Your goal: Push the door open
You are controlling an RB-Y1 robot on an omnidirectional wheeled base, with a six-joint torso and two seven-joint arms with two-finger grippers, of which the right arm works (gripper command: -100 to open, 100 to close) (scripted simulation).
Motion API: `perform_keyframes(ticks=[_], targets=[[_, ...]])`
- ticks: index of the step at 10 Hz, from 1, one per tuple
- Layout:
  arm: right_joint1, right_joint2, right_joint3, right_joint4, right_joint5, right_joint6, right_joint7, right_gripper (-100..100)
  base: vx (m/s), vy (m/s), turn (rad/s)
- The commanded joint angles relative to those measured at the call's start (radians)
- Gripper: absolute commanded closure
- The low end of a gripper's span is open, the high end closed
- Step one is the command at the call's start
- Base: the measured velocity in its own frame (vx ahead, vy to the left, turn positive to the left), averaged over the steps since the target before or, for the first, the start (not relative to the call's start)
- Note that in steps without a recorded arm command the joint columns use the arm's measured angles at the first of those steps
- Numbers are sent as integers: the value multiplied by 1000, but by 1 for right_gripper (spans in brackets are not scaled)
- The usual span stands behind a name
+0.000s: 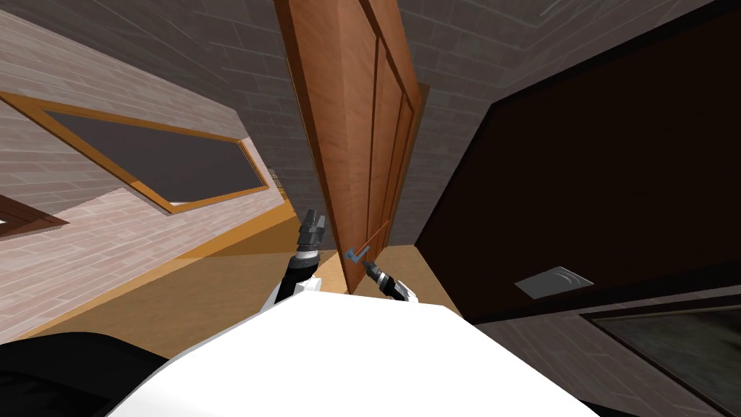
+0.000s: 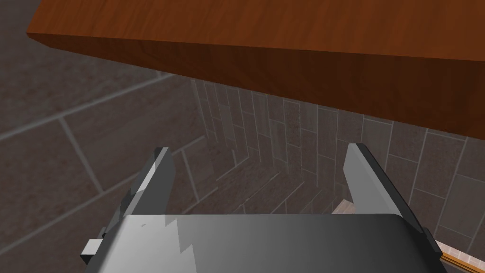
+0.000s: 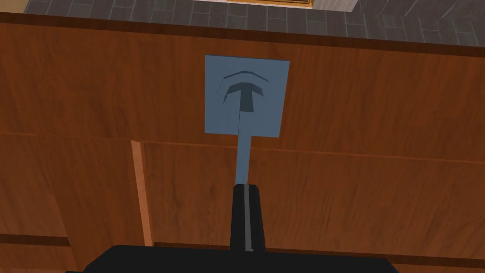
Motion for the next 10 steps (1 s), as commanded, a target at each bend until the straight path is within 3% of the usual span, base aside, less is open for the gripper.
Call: perform_keyframes(ticks=[1,3,4,7,10], targets=[[0,0,0,0,0,0,0,100,-16,-18,0],[0,0,0,0,0,0,0,100,-4,-4,0],[-1,-12,0,-4,1,-2,-13,-100,-90,-103,-85],[-4,-15,0,-2,0,-4,-16,-100,-116,-112,-29],[-4,4,-9,7,-8,8,3,-100,121,154,56]])
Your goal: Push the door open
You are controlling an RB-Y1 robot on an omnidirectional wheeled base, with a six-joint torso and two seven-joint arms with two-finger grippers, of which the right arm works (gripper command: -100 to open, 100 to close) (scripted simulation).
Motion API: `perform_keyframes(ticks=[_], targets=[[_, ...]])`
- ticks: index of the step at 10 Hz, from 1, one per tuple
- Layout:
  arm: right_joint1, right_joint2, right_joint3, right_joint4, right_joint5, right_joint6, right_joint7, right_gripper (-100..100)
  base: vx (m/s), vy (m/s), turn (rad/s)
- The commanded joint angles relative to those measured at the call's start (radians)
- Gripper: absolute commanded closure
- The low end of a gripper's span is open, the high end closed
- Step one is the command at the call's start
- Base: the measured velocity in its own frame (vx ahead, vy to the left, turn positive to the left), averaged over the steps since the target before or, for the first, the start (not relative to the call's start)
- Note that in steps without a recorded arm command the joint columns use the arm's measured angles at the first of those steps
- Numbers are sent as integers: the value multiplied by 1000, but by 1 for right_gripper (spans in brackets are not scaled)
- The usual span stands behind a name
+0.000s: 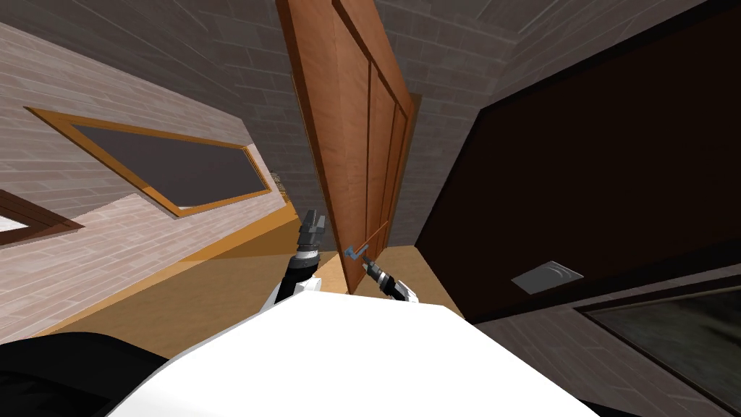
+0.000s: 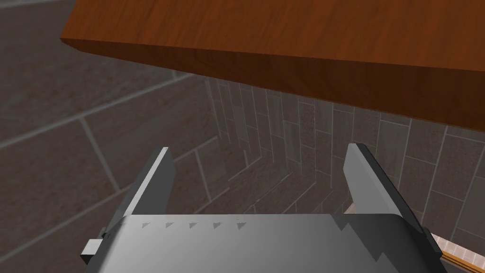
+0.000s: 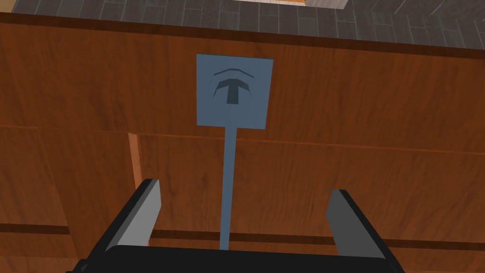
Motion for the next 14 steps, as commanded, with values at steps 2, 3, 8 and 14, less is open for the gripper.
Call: perform_keyframes(ticks=[2,3,8,14], targets=[[1,17,-5,1,-6,12,14,-100,167,189,44],[4,10,-2,-7,-3,12,8,-100,77,103,21],[4,10,-2,-7,-3,12,8,100,-15,-23,-4],[3,-38,46,-24,42,-45,-49,100,-41,-101,62]])
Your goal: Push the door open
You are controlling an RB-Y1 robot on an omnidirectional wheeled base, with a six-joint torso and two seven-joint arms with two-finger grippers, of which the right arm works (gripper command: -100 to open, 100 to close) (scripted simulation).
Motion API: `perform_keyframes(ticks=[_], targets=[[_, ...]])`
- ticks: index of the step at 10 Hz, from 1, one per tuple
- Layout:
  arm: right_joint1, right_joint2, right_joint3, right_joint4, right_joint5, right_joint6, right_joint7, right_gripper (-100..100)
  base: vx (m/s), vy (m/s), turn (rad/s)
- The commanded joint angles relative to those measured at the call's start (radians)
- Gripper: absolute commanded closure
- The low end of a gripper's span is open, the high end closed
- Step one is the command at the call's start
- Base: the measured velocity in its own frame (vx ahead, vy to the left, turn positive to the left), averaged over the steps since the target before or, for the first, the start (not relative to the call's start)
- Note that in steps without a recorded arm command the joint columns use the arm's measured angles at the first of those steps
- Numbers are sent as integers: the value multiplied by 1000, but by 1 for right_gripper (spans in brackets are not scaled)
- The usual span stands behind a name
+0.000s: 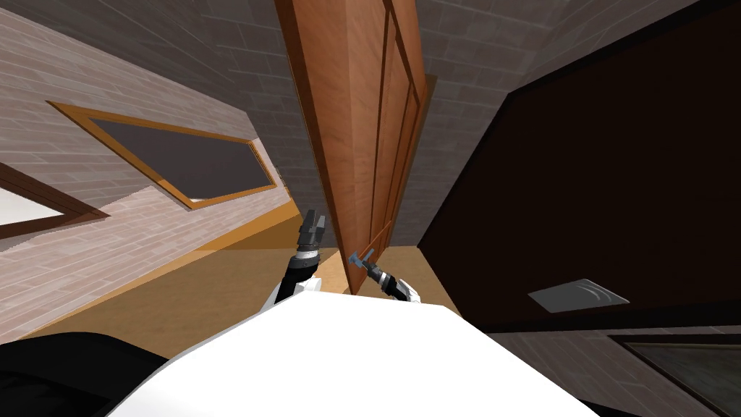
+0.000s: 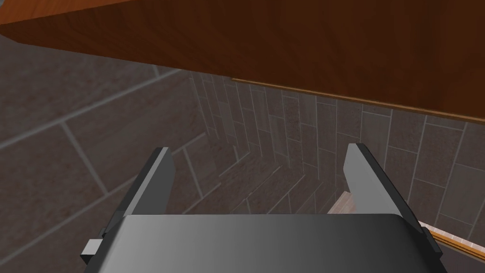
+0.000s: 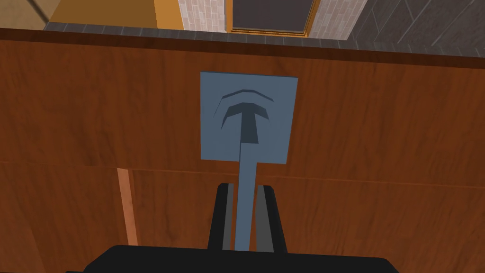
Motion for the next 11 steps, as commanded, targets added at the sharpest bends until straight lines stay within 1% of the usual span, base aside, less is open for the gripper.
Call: perform_keyframes(ticks=[1,2,3,5,11], targets=[[3,3,7,15,4,-17,2,100,-21,-25,-13],[3,3,7,15,4,-17,2,100,-16,22,-76],[3,-11,22,9,18,-35,-16,100,-9,-37,34],[3,-11,22,9,18,-35,-16,100,-17,-57,46],[3,-11,22,9,18,-35,-16,100,-1,0,-3]])
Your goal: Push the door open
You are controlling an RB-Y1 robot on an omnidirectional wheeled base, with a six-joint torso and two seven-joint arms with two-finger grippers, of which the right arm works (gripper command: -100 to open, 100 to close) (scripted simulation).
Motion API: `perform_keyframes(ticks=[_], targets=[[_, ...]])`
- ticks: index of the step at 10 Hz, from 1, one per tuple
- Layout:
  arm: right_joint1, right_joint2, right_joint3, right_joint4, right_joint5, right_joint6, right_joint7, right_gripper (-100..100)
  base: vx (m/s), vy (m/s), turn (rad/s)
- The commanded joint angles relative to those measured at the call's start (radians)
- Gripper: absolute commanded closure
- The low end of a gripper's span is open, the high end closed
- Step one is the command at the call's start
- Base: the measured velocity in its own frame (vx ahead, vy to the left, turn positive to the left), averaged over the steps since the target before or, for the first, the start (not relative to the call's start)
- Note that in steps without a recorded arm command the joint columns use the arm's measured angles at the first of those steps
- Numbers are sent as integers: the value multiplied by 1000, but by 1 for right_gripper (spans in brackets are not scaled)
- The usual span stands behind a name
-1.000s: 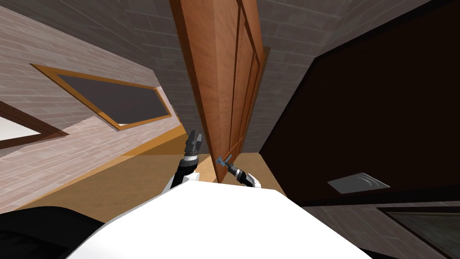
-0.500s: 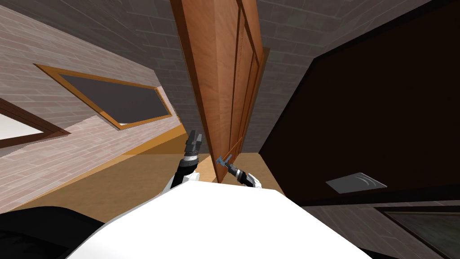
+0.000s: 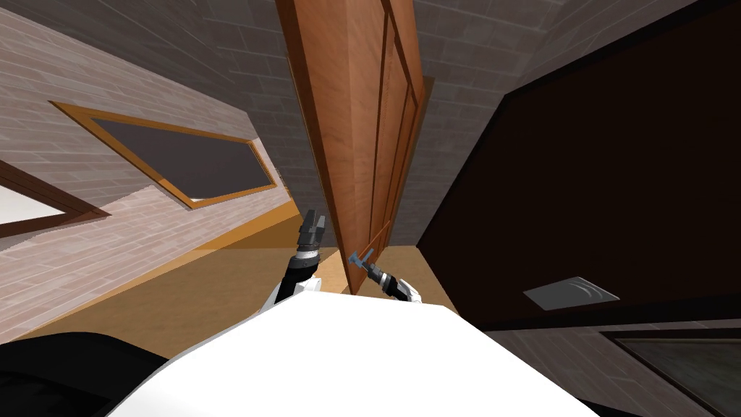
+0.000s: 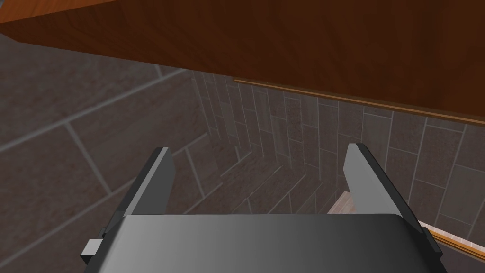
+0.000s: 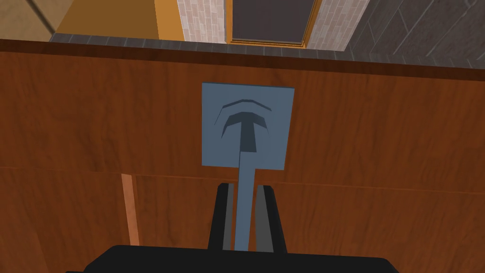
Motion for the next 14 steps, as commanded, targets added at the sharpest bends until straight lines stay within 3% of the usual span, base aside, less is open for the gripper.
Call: perform_keyframes(ticks=[1,2,5,6,9,10,14], targets=[[5,4,7,8,3,-9,1,100,14,15,13],[0,-13,12,0,11,-22,-14,100,-7,-73,100],[3,-30,26,-6,25,-46,-30,100,-48,-114,55],[9,-33,3,-9,5,-30,-20,-100,-87,-138,-128],[9,-35,-9,1,-5,-34,-15,-100,-128,-185,-64],[7,-24,-14,4,-10,-18,-7,-100,54,70,102],[2,-5,-19,12,-15,1,6,-100,112,156,74]])
